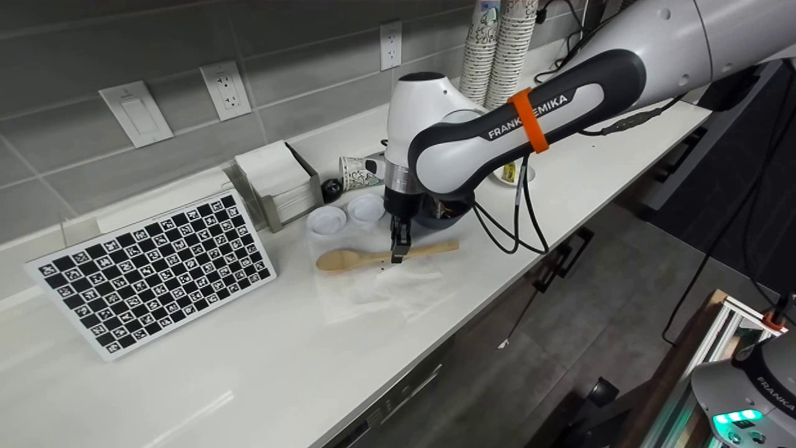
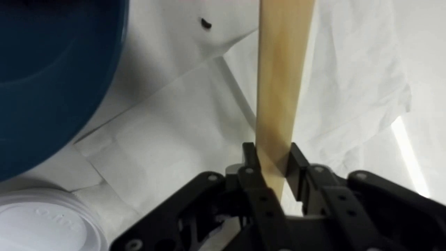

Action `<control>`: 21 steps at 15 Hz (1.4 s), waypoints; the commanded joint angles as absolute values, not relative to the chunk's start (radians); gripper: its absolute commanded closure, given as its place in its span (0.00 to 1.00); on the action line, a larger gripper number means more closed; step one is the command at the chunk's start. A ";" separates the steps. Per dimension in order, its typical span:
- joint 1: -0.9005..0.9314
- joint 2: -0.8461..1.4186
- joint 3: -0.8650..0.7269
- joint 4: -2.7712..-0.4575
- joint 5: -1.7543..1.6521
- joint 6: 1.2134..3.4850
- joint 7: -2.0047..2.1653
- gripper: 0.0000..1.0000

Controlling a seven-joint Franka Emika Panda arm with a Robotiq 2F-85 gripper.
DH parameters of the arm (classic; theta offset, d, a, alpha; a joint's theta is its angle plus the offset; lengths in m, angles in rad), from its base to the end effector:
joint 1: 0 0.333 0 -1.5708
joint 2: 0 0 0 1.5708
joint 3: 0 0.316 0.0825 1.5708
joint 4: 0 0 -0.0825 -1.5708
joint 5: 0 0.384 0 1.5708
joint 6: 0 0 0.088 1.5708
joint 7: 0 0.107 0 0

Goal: Put the wooden spoon on the paper towel

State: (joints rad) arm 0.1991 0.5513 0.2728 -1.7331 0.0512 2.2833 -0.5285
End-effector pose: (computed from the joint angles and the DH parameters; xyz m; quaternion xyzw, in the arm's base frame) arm 0.6033 0.2894 0.2748 -0.8908 -0.4454 -0.0109 0.0898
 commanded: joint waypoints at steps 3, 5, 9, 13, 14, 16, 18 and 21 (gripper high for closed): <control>0.182 0.586 0.294 -1.666 0.066 2.158 -0.505 0.31; 0.162 0.546 0.311 -1.687 0.093 2.133 -0.530 0.17; 0.165 0.544 0.310 -1.684 0.107 2.137 -0.521 0.13; 0.161 0.526 0.312 -1.685 0.118 2.122 -0.523 0.02; 0.161 0.526 0.312 -1.687 0.118 2.122 -0.523 0.02; 0.161 0.526 0.312 -1.688 0.118 2.122 -0.523 0.02; 0.161 0.526 0.312 -1.689 0.118 2.122 -0.523 0.02; 0.161 0.526 0.312 -1.689 0.118 2.122 -0.523 0.02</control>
State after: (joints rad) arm 0.1564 0.5241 0.3157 -1.6936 0.1166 2.1255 -0.5235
